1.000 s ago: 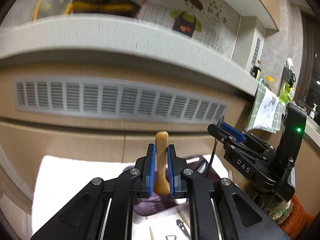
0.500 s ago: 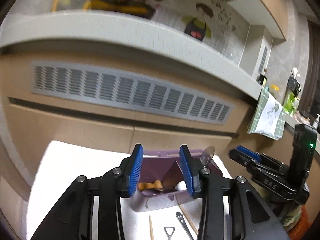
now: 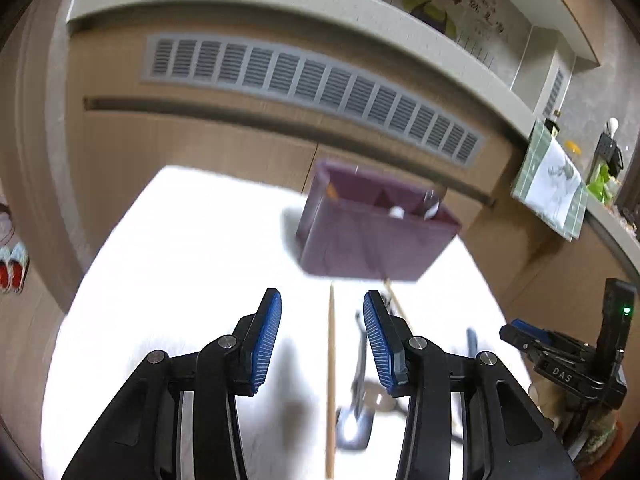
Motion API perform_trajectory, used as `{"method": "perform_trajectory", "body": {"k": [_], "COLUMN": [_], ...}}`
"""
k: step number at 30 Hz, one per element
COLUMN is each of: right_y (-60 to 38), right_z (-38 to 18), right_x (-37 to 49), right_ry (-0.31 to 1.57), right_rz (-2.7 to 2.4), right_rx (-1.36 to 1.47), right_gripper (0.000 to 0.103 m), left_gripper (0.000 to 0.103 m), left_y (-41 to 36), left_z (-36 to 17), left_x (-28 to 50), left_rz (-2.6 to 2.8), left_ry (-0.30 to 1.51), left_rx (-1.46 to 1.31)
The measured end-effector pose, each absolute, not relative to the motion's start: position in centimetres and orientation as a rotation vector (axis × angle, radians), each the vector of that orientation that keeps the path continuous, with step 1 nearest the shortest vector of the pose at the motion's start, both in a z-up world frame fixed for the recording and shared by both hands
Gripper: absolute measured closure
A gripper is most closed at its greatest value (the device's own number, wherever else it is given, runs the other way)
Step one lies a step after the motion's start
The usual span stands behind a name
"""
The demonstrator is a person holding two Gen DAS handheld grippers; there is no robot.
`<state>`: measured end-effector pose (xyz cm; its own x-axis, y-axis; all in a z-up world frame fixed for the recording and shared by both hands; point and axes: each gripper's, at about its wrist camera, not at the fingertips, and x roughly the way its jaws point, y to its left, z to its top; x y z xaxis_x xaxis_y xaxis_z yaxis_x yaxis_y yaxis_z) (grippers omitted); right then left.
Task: Organize utensils
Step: 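Lower the right tool onto the blue plastic spoon and grasp it, then grasp a wooden chopstick with the left tool while the right holds the blue spoon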
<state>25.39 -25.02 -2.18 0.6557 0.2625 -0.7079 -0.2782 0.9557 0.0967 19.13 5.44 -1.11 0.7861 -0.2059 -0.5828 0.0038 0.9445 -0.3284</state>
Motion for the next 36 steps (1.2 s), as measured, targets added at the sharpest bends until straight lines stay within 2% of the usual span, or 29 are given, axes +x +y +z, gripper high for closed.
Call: {"method": "perform_trajectory", "body": {"k": [8, 16, 18, 19, 30, 31, 35, 36], "right_y": [-25.9, -24.5, -23.7, -23.4, -23.7, -23.9, -23.8, -23.7], "right_z": [-7.6, -8.6, -8.7, -8.7, -6.6, -6.3, -5.8, -5.7], "right_x": [25.9, 27.8, 28.0, 28.0, 25.7, 25.3, 24.0, 23.6], "right_ry": [0.94, 0.96, 0.949, 0.942, 0.872, 0.856, 0.812, 0.799], "right_rz": [0.19, 0.162, 0.154, 0.155, 0.27, 0.282, 0.323, 0.332], "right_rx": [0.035, 0.026, -0.01, -0.03, 0.002, 0.009, 0.007, 0.004], "right_gripper": [0.07, 0.069, 0.076, 0.086, 0.089, 0.089, 0.089, 0.089], "left_gripper": [0.059, 0.059, 0.059, 0.059, 0.06, 0.061, 0.079, 0.081], "left_y": [5.9, 6.1, 5.7, 5.6, 2.7, 2.3, 0.9, 0.5], "left_z": [-4.6, -5.5, -5.9, -6.0, -6.7, -6.8, -7.0, -7.1], "left_x": [17.3, 18.1, 18.4, 18.6, 20.8, 21.3, 23.2, 23.7], "left_rz": [-0.107, -0.09, -0.104, -0.107, -0.214, -0.217, -0.186, -0.179], "left_ry": [0.755, 0.775, 0.792, 0.801, 0.901, 0.902, 0.915, 0.92], "left_rx": [-0.316, -0.331, -0.32, -0.313, -0.267, -0.247, -0.148, -0.118]}}
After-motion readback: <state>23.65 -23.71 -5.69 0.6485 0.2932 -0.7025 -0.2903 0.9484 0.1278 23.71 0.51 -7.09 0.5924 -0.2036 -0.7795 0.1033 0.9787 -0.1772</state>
